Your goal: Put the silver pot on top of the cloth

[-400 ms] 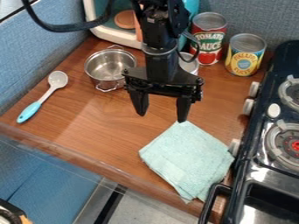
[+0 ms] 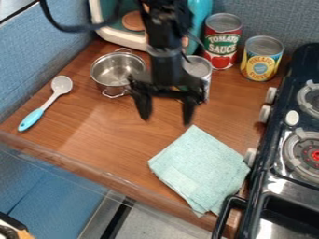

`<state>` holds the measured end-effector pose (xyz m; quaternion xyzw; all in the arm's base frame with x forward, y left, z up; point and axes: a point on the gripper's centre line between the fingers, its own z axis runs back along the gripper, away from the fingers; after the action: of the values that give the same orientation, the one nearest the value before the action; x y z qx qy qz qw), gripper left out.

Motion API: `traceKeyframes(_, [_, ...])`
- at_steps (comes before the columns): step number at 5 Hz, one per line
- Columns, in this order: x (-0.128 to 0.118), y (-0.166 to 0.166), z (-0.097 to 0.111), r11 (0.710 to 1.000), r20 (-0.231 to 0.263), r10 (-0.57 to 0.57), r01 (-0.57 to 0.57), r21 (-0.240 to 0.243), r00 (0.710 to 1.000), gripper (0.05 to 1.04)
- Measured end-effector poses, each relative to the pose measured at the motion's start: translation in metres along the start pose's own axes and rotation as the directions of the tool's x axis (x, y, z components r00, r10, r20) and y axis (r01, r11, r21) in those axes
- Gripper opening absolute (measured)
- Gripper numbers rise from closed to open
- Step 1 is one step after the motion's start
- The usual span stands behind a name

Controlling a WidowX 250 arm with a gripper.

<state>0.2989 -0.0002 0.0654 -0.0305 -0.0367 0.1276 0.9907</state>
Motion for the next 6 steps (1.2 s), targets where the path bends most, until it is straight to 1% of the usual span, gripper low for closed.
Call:
traceKeyframes(1, [0.027,0.024,0.003,0.998,0.019,0.056,-0.056,-0.002,0.998,0.999])
traceKeyframes(2, [0.059,0.041,0.002,0.997,0.046,0.076,-0.076,0.008,0.996,0.999])
traceKeyframes(3, [0.084,0.046,-0.008,0.998,0.057,0.058,-0.06,0.029,0.997,0.999])
traceKeyframes(4, [0.102,0.051,-0.028,0.997,0.02,0.037,-0.038,0.06,0.999,0.999])
traceKeyframes(5, [0.116,0.056,-0.043,0.995,0.003,0.03,-0.031,0.093,1.0,0.999])
traceKeyframes(6, [0.12,0.063,-0.051,0.993,-0.017,0.034,-0.032,0.112,0.999,0.943])
